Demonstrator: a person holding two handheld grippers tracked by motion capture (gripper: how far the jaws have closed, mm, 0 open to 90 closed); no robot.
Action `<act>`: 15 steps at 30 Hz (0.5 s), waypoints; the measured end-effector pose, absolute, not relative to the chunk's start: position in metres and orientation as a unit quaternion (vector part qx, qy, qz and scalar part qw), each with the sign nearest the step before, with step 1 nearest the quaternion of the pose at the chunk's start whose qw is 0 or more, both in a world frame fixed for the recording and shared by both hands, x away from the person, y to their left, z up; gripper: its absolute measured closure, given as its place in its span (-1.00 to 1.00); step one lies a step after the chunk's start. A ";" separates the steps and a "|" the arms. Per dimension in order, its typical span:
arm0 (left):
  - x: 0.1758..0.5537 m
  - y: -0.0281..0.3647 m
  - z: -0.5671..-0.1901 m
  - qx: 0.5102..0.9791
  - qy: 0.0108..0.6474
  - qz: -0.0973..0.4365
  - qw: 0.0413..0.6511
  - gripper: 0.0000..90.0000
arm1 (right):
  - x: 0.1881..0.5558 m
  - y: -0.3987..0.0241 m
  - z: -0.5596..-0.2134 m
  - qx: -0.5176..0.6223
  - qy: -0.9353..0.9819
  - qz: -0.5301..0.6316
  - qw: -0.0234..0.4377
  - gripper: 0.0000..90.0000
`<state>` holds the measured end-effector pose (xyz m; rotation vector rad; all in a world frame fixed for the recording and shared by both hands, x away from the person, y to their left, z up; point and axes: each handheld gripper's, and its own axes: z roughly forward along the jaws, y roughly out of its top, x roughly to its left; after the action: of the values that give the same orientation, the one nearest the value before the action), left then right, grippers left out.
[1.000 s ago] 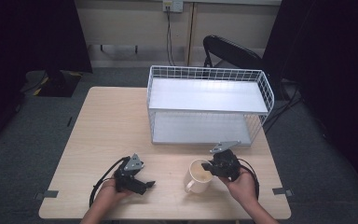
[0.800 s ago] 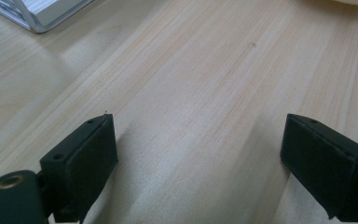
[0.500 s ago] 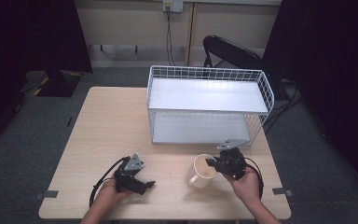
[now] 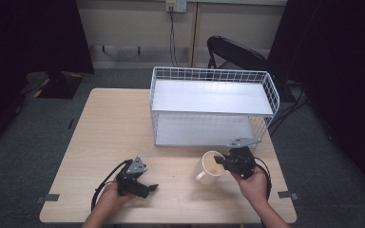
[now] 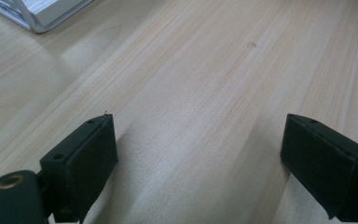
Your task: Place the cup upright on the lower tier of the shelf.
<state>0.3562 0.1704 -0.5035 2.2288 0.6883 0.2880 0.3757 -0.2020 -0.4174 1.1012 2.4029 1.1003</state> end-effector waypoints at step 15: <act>0.356 0.170 -0.503 0.875 0.270 0.113 0.385 -0.77 | 0.386 -0.214 -0.414 0.405 0.817 0.374 0.168 0.83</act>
<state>0.3562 0.1704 -0.5035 2.2296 0.6880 0.2870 0.3864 -0.2136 -0.4139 1.1531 2.3226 1.0644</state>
